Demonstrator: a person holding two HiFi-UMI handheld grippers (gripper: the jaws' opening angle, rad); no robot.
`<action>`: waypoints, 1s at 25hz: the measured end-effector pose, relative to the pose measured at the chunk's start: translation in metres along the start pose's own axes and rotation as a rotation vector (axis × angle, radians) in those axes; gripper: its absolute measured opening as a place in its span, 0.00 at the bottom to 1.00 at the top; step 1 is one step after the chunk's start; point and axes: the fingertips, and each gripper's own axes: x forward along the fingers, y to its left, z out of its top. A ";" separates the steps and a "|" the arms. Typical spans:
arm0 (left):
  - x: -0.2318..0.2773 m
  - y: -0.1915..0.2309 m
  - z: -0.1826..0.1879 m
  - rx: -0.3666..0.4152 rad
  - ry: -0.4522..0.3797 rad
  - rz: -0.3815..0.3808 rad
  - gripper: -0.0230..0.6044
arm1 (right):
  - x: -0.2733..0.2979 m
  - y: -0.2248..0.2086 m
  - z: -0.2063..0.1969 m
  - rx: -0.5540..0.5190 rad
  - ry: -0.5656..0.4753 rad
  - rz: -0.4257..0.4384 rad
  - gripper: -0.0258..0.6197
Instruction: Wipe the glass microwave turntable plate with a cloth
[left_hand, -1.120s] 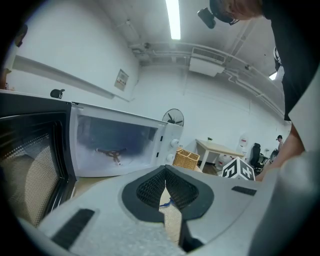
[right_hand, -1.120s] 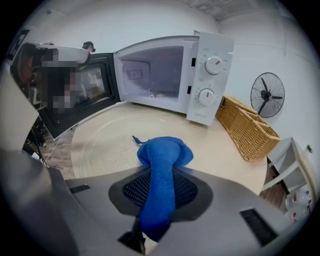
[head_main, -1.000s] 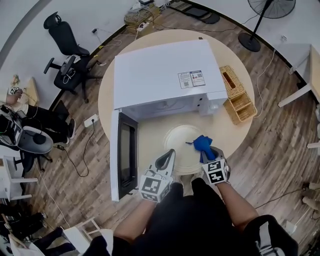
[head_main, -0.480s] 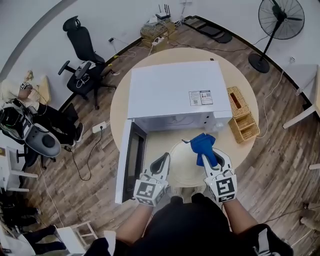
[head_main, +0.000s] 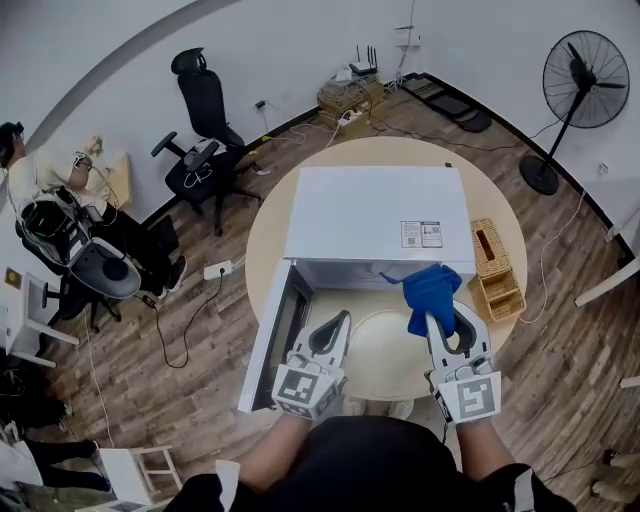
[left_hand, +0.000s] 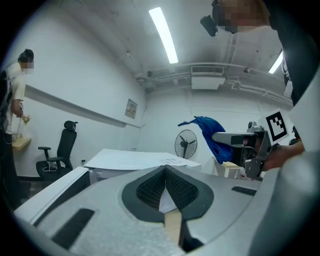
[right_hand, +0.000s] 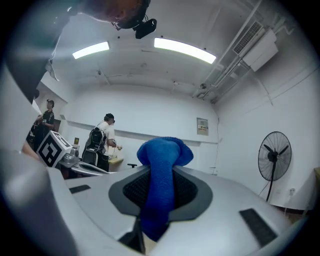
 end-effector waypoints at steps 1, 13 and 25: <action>0.001 0.000 0.004 0.006 -0.008 0.001 0.05 | 0.001 -0.002 0.004 -0.003 -0.012 0.000 0.16; 0.005 -0.010 0.042 0.029 -0.099 -0.008 0.05 | 0.001 -0.005 0.031 -0.034 -0.069 0.011 0.15; 0.009 -0.019 0.047 0.043 -0.105 -0.041 0.05 | -0.009 -0.011 0.049 -0.026 -0.108 -0.012 0.15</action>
